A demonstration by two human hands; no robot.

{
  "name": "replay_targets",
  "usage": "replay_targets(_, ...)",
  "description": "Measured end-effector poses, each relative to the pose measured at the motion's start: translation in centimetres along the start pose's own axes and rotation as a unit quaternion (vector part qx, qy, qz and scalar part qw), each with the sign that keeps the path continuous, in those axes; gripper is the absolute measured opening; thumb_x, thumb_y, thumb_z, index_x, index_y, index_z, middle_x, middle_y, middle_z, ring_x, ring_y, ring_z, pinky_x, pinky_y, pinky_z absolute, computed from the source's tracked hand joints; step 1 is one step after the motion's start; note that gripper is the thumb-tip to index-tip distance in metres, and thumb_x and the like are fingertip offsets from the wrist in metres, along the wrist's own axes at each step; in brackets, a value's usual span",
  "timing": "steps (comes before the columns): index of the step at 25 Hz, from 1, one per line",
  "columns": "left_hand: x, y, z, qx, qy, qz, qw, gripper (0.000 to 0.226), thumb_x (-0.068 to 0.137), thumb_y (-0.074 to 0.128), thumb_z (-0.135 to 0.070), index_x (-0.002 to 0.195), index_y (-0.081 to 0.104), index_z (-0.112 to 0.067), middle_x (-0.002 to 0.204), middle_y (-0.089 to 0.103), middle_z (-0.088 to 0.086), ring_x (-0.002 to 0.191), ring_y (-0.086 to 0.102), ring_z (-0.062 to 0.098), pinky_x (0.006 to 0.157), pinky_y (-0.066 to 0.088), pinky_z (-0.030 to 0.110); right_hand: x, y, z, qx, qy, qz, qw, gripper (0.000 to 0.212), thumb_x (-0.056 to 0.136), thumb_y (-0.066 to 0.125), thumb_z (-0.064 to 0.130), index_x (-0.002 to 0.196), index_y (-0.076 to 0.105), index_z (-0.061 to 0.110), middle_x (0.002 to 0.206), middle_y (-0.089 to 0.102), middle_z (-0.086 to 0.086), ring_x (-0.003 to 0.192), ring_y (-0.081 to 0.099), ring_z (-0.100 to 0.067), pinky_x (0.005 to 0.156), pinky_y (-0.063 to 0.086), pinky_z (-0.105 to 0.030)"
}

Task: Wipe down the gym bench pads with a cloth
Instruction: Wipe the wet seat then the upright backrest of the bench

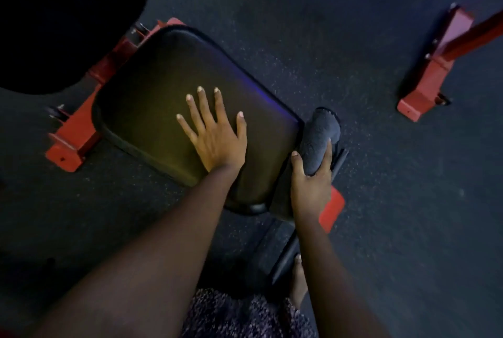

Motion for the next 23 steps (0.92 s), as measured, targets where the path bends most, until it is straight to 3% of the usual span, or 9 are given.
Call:
replay_targets(3, -1.6, -0.8, 0.5, -0.042, 0.108, 0.024, 0.993, 0.060, 0.093, 0.031, -0.044, 0.148, 0.018, -0.021, 0.158, 0.010, 0.008, 0.146, 0.000, 0.027, 0.114, -0.006, 0.051, -4.2, -0.2, -1.9, 0.032, 0.054, -0.043, 0.997, 0.069, 0.086, 0.060, 0.036, 0.146, 0.024, 0.034, 0.137, 0.048, -0.006, 0.122, 0.047, -0.026, 0.094, 0.037, -0.034)
replay_targets(6, -5.0, -0.7, 2.9, 0.042, 0.235, 0.034, 0.970, 0.060, 0.092, 0.022, -0.045, 0.147, 0.021, -0.019, 0.155, 0.020, 0.009, 0.144, 0.012, 0.029, 0.113, 0.003, 0.053, -8.9, 0.8, -3.0, 0.076, 0.083, -0.046, 0.993, 0.070, 0.088, 0.060, 0.034, 0.146, 0.022, 0.033, 0.145, 0.040, -0.002, 0.129, 0.040, -0.023, 0.097, 0.033, -0.031)
replay_targets(9, -6.3, 0.5, 4.6, 0.112, 0.284, 0.029, 0.952, 0.063, 0.092, 0.022, -0.048, 0.147, 0.016, -0.019, 0.156, 0.018, 0.010, 0.144, 0.013, 0.029, 0.114, 0.005, 0.052, -11.8, 2.0, -4.4, 0.095, 0.121, -0.077, 0.985, 0.069, 0.088, 0.060, 0.031, 0.146, 0.022, 0.032, 0.143, 0.040, -0.005, 0.126, 0.042, -0.024, 0.092, 0.033, -0.028)
replay_targets(12, -6.0, 0.6, 4.3, 0.114, 0.287, 0.037, 0.950, 0.065, 0.092, 0.020, -0.052, 0.148, 0.013, -0.018, 0.156, 0.014, 0.010, 0.144, 0.010, 0.030, 0.114, 0.003, 0.051, -13.5, 2.7, -5.1, 0.120, 0.145, -0.097, 0.977, 0.069, 0.087, 0.062, 0.030, 0.145, 0.024, 0.032, 0.141, 0.043, -0.001, 0.125, 0.043, -0.020, 0.085, 0.030, -0.021)
replay_targets(14, -6.1, 0.9, 4.6, 0.123, 0.284, 0.061, 0.949, 0.067, 0.091, 0.018, -0.053, 0.148, 0.009, -0.018, 0.157, 0.012, 0.010, 0.144, 0.008, 0.031, 0.114, 0.004, 0.052, -15.0, 2.9, -5.4, 0.131, 0.140, -0.091, 0.977, 0.068, 0.085, 0.065, 0.026, 0.143, 0.029, 0.033, 0.134, 0.046, 0.007, 0.126, 0.043, -0.016, 0.089, 0.031, -0.019)
replay_targets(17, -6.0, 1.1, 4.9, 0.128, 0.274, 0.100, 0.948, 0.071, 0.089, 0.013, -0.058, 0.147, 0.001, -0.020, 0.158, 0.004, 0.007, 0.145, -0.001, 0.029, 0.114, 0.000, 0.051, -17.5, 2.7, -5.1, 0.121, 0.100, -0.034, 0.987, 0.067, 0.082, 0.068, 0.016, 0.136, 0.033, 0.036, 0.122, 0.043, 0.015, 0.121, 0.043, -0.008, 0.094, 0.031, -0.009)
replay_targets(19, -5.7, 0.5, 4.4, 0.095, 0.279, 0.126, 0.947, 0.070, 0.089, 0.015, -0.057, 0.148, 0.006, -0.021, 0.158, 0.003, 0.006, 0.145, -0.003, 0.028, 0.115, -0.003, 0.050, -19.3, 2.0, -4.4, 0.051, 0.079, 0.037, 0.995, 0.068, 0.080, 0.068, 0.013, 0.133, 0.035, 0.039, 0.124, 0.044, 0.010, 0.122, 0.044, -0.011, 0.089, 0.020, 0.003)
replay_targets(21, -5.9, -1.7, 4.1, -0.020, 0.260, 0.145, 0.954, 0.058, 0.095, 0.033, -0.044, 0.146, 0.024, -0.019, 0.157, 0.015, 0.005, 0.145, 0.008, 0.025, 0.117, 0.007, 0.045, -20.7, 0.8, -3.0, -0.083, 0.024, 0.116, 0.990, 0.068, 0.080, 0.064, 0.021, 0.133, 0.034, 0.052, 0.135, 0.041, 0.004, 0.127, 0.042, -0.017, 0.093, 0.015, -0.004)
replay_targets(23, -6.5, -4.8, 6.5, -0.225, 0.109, 0.105, 0.963, 0.042, 0.094, 0.047, -0.025, 0.135, 0.044, -0.016, 0.146, 0.033, 0.005, 0.134, 0.034, 0.021, 0.105, 0.032, 0.031, -21.2, -0.3, 0.4, -0.158, -0.136, 0.134, 0.969, 0.059, 0.078, 0.052, 0.034, 0.132, 0.035, 0.051, 0.139, 0.042, -0.002, 0.124, 0.045, -0.022, 0.102, 0.033, -0.027)
Point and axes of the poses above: each hand's wrist, its own x-axis towards the middle knuckle, its own y-axis out of the palm, z = x × y, the point moved 9 cm from there along x, towards the middle knuckle
